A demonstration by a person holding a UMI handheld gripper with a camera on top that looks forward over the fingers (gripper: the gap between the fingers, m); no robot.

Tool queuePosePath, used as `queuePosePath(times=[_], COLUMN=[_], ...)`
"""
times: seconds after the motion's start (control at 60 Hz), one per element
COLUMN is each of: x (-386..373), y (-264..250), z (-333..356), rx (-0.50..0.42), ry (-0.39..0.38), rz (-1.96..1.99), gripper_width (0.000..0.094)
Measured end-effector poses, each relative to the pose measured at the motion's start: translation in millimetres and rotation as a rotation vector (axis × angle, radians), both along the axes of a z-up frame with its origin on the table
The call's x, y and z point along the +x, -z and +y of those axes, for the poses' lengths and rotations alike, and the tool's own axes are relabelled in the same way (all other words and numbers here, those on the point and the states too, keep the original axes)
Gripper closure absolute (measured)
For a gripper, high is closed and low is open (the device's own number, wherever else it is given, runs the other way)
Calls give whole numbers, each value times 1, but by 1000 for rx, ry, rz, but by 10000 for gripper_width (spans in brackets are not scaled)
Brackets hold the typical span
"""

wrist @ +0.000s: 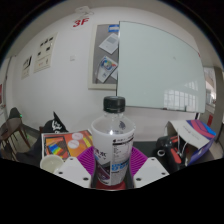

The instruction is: Pour water

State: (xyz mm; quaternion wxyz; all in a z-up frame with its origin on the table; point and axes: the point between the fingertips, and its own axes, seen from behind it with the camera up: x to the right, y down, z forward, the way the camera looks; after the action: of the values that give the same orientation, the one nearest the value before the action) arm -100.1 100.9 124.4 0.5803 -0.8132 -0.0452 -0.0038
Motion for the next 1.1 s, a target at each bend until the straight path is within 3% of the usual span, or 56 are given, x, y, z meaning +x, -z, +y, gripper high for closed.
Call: queuePosePath(times=[0.2,0.233,0.35,0.45,0.533,0.583,0.633,0.833,1.1], x=[9,9,13,14,19,21,23,18,-11], y=[72,67,66,69,83,82,75,23,-46], z=[-3,-1,-8,-7,-16,-24,-34,-102,-224], rx=[-73,-26,3,-22,-111,-131,-144,-149,-131], ry=[12,10,31,36,52,75,94,130,138], rz=[2,5,18,32,12,10,4,-24,-71], gripper_width=[532,508,494,366,79,115,81,94,93])
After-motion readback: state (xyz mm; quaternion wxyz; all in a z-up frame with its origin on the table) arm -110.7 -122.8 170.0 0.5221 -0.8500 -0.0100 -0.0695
